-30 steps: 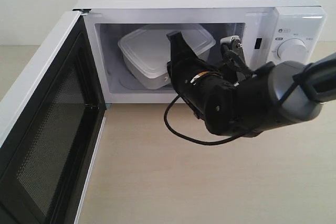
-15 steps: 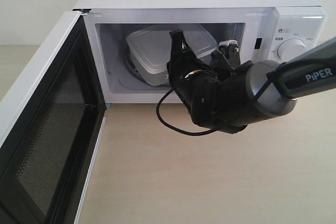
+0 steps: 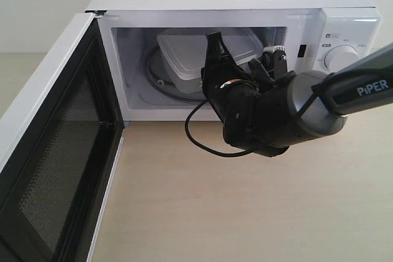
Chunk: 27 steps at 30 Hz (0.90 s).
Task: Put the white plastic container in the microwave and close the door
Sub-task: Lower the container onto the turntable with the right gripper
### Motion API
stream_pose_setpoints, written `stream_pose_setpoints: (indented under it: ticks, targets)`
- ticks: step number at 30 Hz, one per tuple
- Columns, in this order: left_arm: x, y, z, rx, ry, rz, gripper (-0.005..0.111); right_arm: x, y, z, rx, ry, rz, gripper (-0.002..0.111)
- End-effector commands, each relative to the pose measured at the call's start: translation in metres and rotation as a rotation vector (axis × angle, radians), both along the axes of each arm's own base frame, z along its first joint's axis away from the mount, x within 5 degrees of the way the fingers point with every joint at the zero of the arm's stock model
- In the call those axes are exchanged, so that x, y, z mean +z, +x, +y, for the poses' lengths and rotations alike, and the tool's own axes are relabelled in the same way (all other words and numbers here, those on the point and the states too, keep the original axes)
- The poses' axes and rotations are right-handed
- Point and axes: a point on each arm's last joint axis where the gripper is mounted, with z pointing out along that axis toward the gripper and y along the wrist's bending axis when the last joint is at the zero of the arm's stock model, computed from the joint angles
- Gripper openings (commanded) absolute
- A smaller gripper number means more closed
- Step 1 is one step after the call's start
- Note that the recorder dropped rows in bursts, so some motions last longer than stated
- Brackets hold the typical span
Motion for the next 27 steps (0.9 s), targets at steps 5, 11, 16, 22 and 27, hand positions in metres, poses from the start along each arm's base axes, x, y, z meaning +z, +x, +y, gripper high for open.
stream_pose_setpoints:
  ticks: [5, 11, 16, 22, 27]
  targets:
    - [-0.0011, -0.0001, 0.0001, 0.003, 0.002, 0.000, 0.004, 0.0062, 0.0021, 0.0001, 0.011, -0.039, -0.049, 0.000]
    - [-0.0011, -0.0001, 0.0001, 0.003, 0.002, 0.000, 0.004, 0.0064, 0.0022, 0.0001, 0.024, -0.085, -0.061, 0.000]
    - [-0.0011, -0.0001, 0.0001, 0.003, 0.002, 0.000, 0.004, 0.0064, 0.0022, 0.0001, 0.024, -0.085, -0.061, 0.000]
    - [-0.0011, -0.0001, 0.0001, 0.003, 0.002, 0.000, 0.004, 0.0062, 0.0021, 0.0001, 0.024, -0.085, -0.059, 0.000]
    - [-0.0011, -0.0001, 0.0001, 0.003, 0.002, 0.000, 0.004, 0.0062, 0.0021, 0.0001, 0.024, -0.085, -0.059, 0.015]
